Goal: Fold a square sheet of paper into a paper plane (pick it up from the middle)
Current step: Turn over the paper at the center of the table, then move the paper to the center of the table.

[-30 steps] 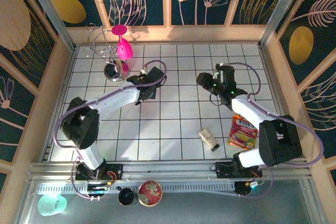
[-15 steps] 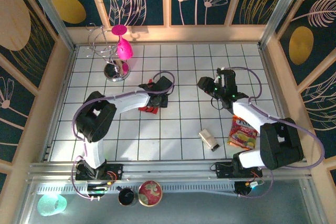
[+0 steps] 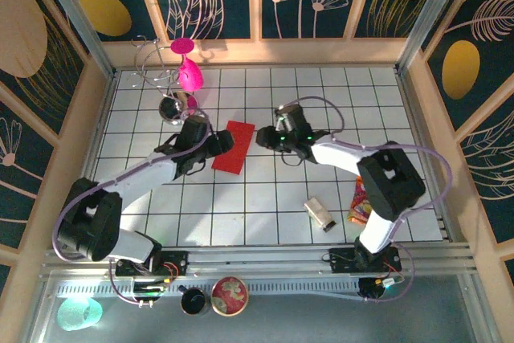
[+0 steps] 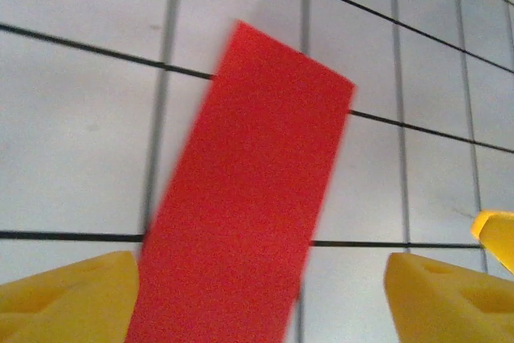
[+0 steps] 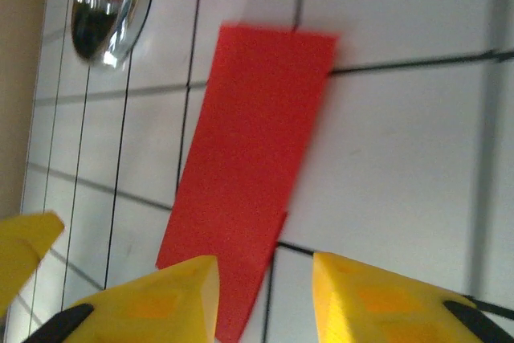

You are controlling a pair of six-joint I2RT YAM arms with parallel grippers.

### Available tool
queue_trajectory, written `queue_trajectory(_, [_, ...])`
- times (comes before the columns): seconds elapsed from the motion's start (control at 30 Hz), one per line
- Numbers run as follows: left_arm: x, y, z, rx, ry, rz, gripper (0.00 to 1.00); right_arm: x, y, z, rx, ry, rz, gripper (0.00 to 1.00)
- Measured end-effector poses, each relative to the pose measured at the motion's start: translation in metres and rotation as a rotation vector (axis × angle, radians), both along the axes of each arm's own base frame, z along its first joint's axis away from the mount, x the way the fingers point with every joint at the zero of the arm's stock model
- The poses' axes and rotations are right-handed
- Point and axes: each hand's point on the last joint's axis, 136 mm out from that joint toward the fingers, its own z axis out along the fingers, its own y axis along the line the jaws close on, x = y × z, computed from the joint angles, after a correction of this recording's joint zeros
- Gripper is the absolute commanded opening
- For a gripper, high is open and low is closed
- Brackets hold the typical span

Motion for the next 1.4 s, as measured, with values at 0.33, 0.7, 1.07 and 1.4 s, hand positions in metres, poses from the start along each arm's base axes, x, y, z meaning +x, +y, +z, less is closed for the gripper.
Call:
queue_trajectory(0.33, [-0.023, 0.065, -0.006, 0.001, -0.044, 0.221, 0.99, -0.009, 0.082, -0.048, -0.059, 0.102, 0.152, 0.26])
queue_trajectory(0.7, [-0.02, 0.065, -0.002, -0.048, -0.069, 0.228, 0.99, -0.01, 0.079, -0.07, -0.144, 0.132, 0.188, 0.26])
queue_trajectory(1.07, [-0.019, 0.024, -0.019, -0.152, 0.009, 0.05, 0.99, -0.035, 0.04, -0.071, -0.219, 0.048, 0.334, 0.29])
queue_trajectory(1.4, [-0.019, -0.008, -0.024, -0.249, 0.099, -0.072, 0.8, -0.027, 0.038, -0.018, -0.033, 0.114, 0.108, 0.29])
